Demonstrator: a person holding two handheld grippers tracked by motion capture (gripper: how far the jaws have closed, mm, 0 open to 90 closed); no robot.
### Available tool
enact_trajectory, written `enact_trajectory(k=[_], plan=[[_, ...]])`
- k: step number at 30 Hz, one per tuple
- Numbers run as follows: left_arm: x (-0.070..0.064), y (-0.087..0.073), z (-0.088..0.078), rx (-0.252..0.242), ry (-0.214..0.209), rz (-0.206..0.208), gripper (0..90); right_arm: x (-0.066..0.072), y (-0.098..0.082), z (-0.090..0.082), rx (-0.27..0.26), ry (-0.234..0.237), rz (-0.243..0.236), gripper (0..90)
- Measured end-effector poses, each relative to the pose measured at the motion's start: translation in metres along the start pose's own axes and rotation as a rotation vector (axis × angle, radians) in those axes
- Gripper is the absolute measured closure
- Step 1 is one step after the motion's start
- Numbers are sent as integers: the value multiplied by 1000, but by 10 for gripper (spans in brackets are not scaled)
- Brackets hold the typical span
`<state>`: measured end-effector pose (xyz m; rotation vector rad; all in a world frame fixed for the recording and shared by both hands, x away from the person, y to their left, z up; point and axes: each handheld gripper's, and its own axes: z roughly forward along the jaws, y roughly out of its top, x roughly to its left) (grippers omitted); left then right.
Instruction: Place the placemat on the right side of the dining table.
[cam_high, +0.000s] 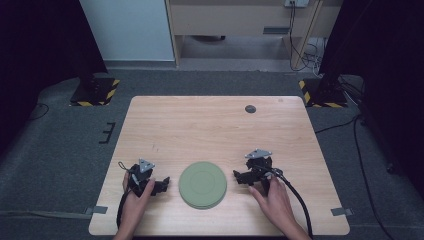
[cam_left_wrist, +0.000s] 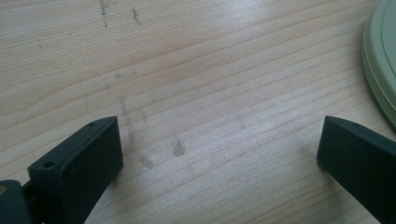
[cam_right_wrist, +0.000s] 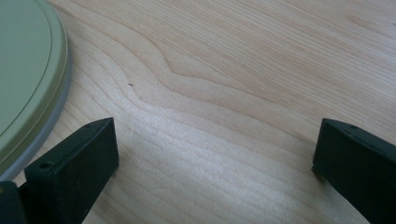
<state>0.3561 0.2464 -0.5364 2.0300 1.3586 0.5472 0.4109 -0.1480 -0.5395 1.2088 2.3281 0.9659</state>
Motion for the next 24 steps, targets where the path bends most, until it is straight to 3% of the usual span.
enact_trajectory(k=[11, 15, 16, 21, 24], plan=[[-1, 0, 0, 0, -1, 3, 0, 4, 2, 2, 1, -16, 15, 5], [-2, -1, -1, -7, -21, 24, 17, 3, 3, 3, 0, -8, 6, 8], [-2, -1, -2, -21, -34, 34, 28, 2, 3, 0, 7, -2, -2, 72], [-4, -1, -6, -38, -48, 59, 22, 2, 2, -14, -30, 43, 1, 81], [-7, -2, -11, -45, -79, 69, 23, 10, -4, -25, -31, 61, -28, 75]])
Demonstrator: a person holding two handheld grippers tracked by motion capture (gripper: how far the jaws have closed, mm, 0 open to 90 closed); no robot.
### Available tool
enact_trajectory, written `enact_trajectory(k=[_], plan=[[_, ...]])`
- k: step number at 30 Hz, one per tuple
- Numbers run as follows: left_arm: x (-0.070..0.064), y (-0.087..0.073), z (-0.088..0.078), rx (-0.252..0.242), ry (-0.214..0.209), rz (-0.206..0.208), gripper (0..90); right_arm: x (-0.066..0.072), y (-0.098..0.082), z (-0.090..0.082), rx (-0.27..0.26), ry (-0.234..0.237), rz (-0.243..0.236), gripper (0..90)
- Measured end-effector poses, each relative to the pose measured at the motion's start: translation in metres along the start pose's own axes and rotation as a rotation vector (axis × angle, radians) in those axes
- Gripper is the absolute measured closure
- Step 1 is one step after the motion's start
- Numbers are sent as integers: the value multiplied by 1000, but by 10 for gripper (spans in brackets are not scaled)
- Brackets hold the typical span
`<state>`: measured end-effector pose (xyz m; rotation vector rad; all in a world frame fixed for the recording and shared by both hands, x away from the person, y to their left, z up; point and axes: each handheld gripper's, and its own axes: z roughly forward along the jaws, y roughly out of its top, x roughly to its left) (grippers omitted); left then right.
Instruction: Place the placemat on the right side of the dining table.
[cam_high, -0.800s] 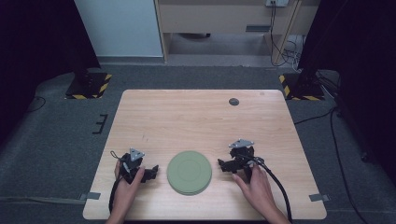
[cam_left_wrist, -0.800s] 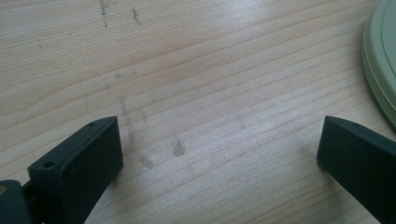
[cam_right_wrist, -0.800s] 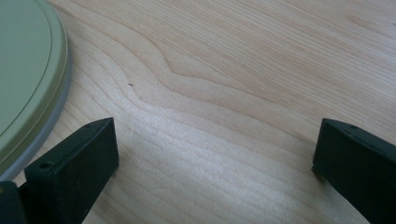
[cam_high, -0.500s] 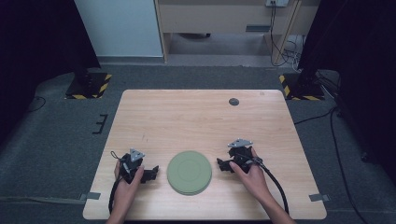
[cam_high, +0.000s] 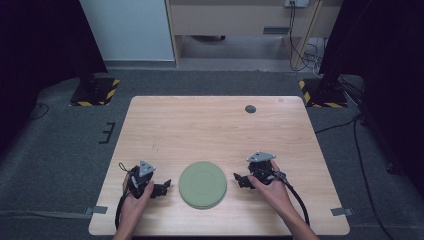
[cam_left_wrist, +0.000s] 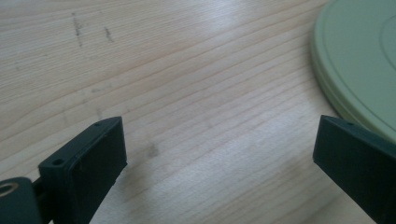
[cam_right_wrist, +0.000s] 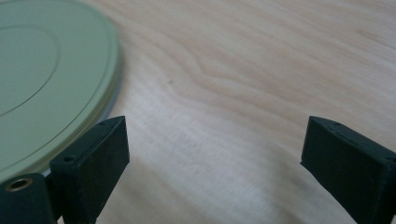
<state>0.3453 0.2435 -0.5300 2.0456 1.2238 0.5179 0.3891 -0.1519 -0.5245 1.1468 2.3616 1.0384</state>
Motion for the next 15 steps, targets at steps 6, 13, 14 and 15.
enact_trajectory(k=[6, 13, 14, 15], plan=[[-10, 0, -2, 2, -46, 15, 29, 20, -5, -10, 1, 62, -58, 70], [-18, -1, -1, 17, -102, 39, 32, 36, -5, -9, -1, 86, -99, 78], [-21, 0, -1, 16, -114, 52, 32, 40, -4, -7, 0, 96, -106, 78], [-21, 0, -1, 16, -114, 52, 32, 40, -4, -7, 0, 96, -106, 78]])
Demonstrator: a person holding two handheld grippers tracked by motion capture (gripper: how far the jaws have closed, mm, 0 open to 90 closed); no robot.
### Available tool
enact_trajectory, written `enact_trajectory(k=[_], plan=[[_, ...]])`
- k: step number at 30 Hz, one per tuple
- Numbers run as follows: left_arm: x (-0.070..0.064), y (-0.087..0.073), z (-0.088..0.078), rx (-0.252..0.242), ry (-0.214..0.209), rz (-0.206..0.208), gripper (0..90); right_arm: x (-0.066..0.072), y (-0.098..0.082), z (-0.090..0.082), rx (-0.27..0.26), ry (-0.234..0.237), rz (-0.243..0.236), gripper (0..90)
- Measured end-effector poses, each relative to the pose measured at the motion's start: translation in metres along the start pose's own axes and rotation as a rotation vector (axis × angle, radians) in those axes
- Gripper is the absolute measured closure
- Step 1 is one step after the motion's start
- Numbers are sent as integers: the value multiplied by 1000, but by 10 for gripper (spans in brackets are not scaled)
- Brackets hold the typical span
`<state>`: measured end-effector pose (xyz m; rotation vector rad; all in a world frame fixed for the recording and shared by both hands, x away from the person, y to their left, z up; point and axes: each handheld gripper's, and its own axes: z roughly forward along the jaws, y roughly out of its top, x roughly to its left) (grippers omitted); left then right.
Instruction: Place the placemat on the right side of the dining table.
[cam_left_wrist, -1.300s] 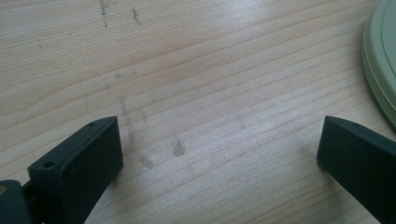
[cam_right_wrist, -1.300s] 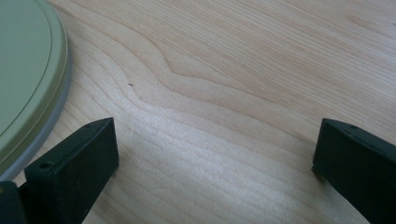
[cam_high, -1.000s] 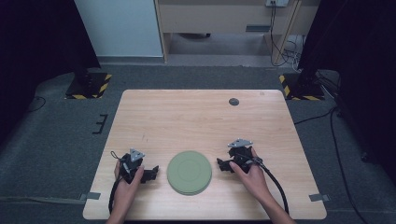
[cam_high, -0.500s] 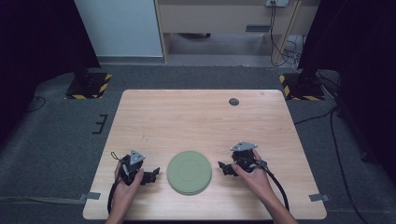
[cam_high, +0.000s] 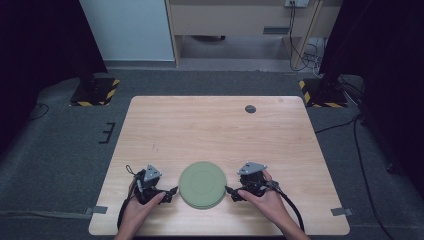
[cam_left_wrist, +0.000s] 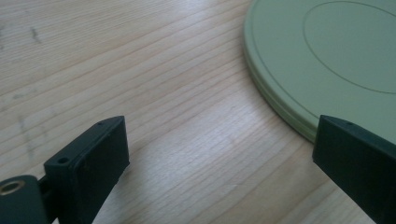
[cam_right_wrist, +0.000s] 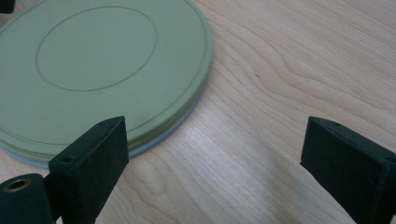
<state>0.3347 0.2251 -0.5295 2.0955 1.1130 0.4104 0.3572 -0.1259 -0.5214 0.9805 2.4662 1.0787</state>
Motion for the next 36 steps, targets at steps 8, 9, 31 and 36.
enact_trajectory(k=[8, 9, 31, 36], plan=[[-9, 3, 4, 0, -11, 20, 33, 7, 1, 6, 18, 4, -12, 82], [-8, 3, 4, -2, -11, 15, 30, 8, 1, 7, 16, 1, -14, 82], [-7, 7, 8, -6, 37, -3, 19, 9, 5, 9, 20, -19, 9, 77], [-6, 9, 10, -6, 45, -8, 5, 9, 7, 11, 19, -32, 12, 59]])
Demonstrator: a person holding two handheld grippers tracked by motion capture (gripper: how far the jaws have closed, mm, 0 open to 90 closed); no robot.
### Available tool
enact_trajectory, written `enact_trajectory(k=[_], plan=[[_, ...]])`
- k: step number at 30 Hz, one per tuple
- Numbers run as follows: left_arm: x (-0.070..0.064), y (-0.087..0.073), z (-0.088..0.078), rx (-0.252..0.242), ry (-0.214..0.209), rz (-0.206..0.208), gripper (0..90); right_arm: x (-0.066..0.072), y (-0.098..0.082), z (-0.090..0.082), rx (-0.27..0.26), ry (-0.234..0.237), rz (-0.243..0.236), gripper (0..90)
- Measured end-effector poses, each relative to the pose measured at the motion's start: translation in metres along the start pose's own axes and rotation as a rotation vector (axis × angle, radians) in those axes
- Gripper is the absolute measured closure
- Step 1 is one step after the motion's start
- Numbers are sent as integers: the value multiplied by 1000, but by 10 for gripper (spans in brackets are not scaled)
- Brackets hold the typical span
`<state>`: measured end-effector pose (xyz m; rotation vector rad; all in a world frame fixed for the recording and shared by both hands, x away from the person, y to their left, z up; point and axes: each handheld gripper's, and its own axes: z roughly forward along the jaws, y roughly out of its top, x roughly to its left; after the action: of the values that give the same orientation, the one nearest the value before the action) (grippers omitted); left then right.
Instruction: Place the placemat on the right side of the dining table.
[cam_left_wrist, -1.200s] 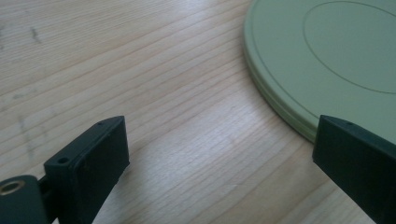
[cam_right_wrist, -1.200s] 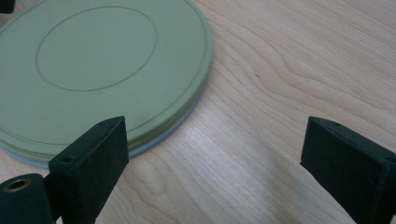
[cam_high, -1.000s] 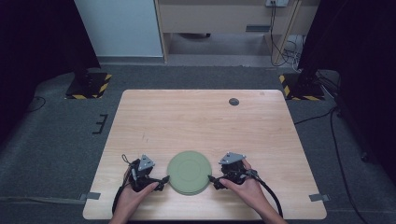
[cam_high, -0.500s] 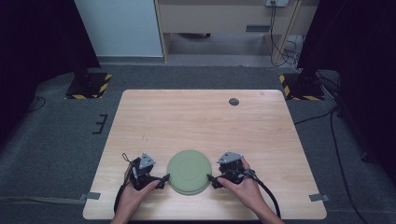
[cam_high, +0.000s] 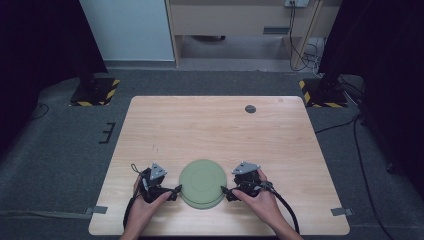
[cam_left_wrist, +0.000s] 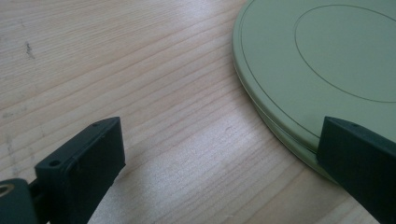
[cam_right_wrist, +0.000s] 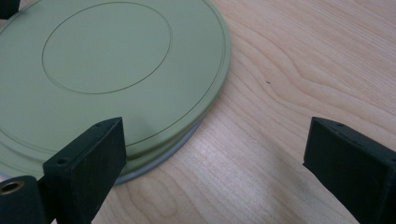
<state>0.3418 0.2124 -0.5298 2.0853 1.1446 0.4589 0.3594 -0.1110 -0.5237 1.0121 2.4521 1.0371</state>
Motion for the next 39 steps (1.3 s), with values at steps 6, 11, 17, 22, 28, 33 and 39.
enact_trajectory(k=[6, 11, 17, 22, 28, 33, 39], plan=[[0, 3, 3, -4, 25, 5, 7, 0, 4, 4, -17, -33, 11, 70], [-2, 2, 1, -6, 20, 8, 27, -1, 1, -1, -10, -18, 13, 83], [-2, 3, 1, -6, 24, 6, 19, 0, -2, -2, 6, -11, 0, 80], [-3, 3, 1, -6, 25, 7, 18, -1, -2, -1, 10, -14, 2, 73], [-3, 4, 3, -7, 36, 8, 9, -1, 0, 1, 7, -28, 4, 60], [-2, 4, 4, -10, 38, 5, 11, -3, 1, 2, 3, -39, 12, 50], [-2, 5, 2, -17, 35, 3, 28, -5, 1, 3, 4, -33, 26, 60]])
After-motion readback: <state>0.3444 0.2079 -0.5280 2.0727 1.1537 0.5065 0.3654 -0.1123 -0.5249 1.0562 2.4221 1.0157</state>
